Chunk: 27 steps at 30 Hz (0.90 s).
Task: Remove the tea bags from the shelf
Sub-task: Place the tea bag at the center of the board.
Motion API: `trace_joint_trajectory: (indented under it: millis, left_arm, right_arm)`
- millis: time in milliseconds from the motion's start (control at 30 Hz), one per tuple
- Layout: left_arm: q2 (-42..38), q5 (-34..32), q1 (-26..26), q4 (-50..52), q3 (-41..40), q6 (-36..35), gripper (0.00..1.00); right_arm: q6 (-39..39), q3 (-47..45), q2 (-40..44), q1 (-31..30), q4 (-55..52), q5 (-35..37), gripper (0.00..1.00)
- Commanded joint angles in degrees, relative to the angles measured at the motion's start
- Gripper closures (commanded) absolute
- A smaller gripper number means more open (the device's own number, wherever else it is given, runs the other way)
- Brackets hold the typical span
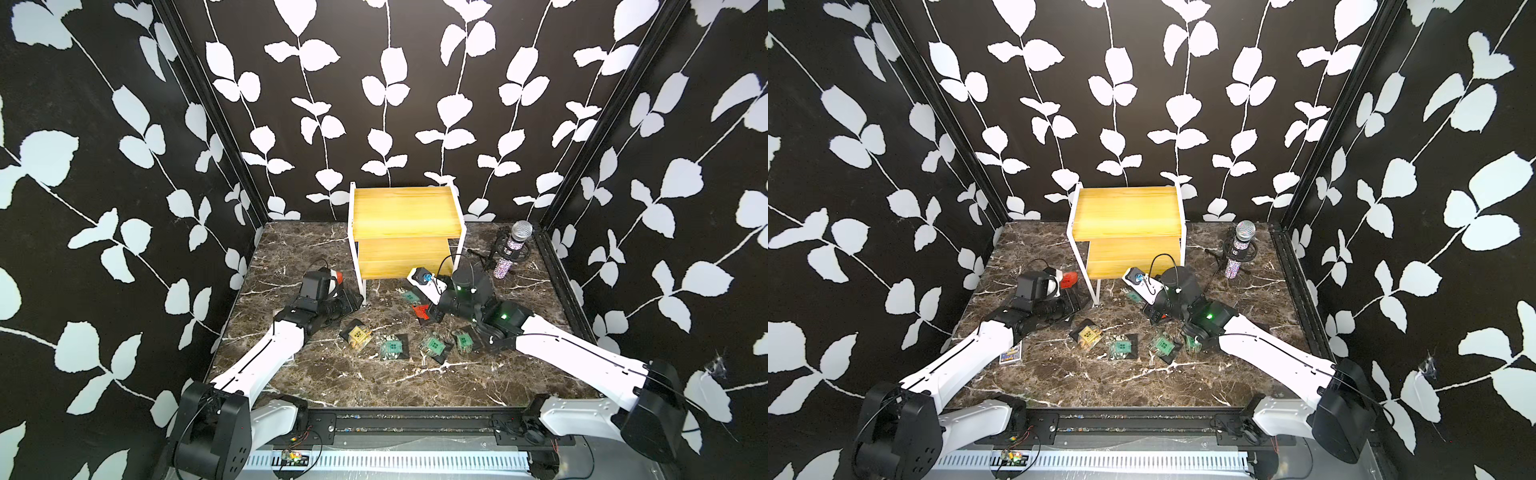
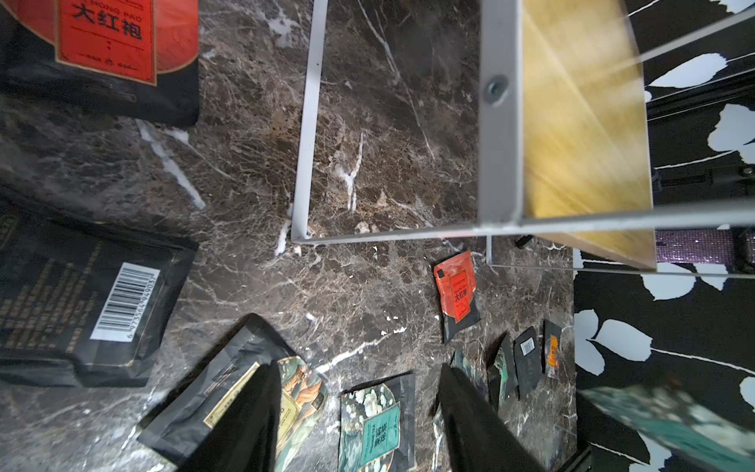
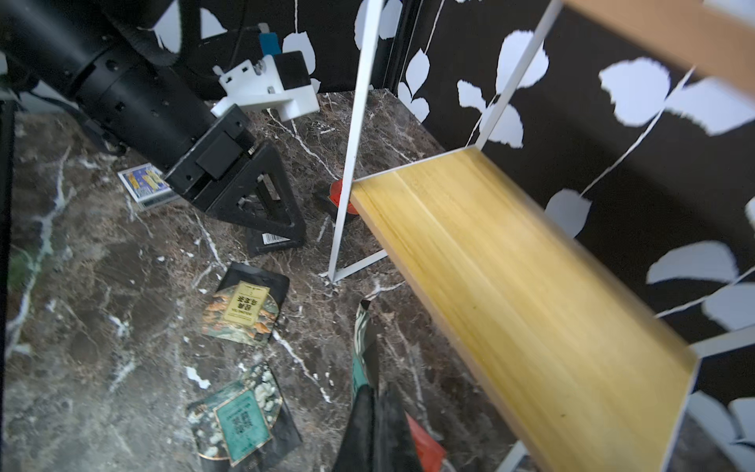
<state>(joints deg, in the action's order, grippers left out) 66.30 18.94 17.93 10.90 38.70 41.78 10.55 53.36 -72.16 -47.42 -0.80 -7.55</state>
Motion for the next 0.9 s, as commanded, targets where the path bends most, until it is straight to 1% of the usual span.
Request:
trace_joint_trajectory:
  millis: [0, 67, 133, 400, 733, 867]
  left_arm:
    - [-1.0, 1.0, 0.1, 1.5, 2.0, -1.7, 0.43]
    - [-1.1, 1.0, 0.2, 2.1, 2.2, -2.1, 0.43]
    - [-1.2, 1.1, 0.1, 2.4, 2.1, -2.4, 0.43]
    - [-2.3, 0.1, 0.1, 3.7, 1.9, -3.3, 0.43]
    - [-1.7, 1.2, 0.0, 6.1, 2.7, -5.7, 0.43]
    - [-1.7, 1.8, -0.4, 6.6, 2.6, -6.3, 0.43]
  right_arm:
    - [-8.8, -2.8, -1.9, -0.4, 7.6, -0.3, 1.0]
    - [-12.7, -4.1, -3.4, -0.4, 10.1, 0.1, 1.0]
    - [-16.9, -6.0, -5.0, -0.4, 15.4, 0.3, 1.0]
    - [-30.5, -9.5, -12.7, -0.4, 28.4, 4.4, 1.0]
    - [-42.8, -10.1, -24.0, -0.3, 41.0, 8.1, 1.0]
    - [-47.1, -10.0, -27.7, 0.0, 43.8, 9.4, 1.0]
